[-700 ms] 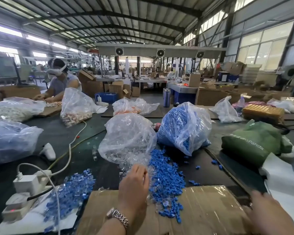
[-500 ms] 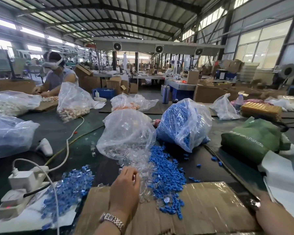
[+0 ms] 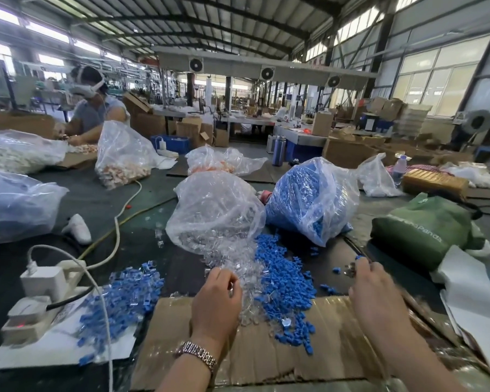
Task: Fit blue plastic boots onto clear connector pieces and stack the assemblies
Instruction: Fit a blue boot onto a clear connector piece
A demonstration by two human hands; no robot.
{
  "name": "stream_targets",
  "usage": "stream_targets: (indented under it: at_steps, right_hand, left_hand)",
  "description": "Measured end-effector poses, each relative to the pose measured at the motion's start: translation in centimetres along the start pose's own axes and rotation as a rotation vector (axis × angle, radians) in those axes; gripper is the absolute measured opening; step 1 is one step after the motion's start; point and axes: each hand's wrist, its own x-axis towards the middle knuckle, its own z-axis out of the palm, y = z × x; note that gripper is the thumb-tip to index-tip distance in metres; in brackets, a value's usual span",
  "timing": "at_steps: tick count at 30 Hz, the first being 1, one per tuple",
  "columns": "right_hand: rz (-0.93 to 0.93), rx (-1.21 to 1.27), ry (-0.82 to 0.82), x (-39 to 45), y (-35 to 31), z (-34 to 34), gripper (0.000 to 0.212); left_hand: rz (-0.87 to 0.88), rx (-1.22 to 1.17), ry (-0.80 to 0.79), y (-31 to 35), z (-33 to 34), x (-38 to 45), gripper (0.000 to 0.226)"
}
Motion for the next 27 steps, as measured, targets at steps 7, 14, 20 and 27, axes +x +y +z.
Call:
stream_targets:
  at_steps: [7, 14, 20, 27]
  right_hand:
    - [-0.106, 0.065, -0.116, 2.8, -5.4, 3.7, 0.041]
    - [-0.225, -0.028, -0.131, 3.9, -6.0, 4.7, 0.022]
    - [-0.348, 0.074, -0.453, 5.7, -8.8, 3.8, 0.027]
    - [-0.250, 0.127, -0.499, 6.7, -9.4, 3.4, 0.002]
  left_hand:
    - [0.004, 0.038, -0.063, 0.2, 0.0, 0.3, 0.005]
    - [0.074, 0.155, -0.203, 1.4, 1.3, 1.9, 0.026]
    - [0.039, 0.194, -0.228, 1.9, 2.1, 2.8, 0.026]
    - [0.068, 0.202, -0.208, 1.9, 1.7, 5.3, 0.021]
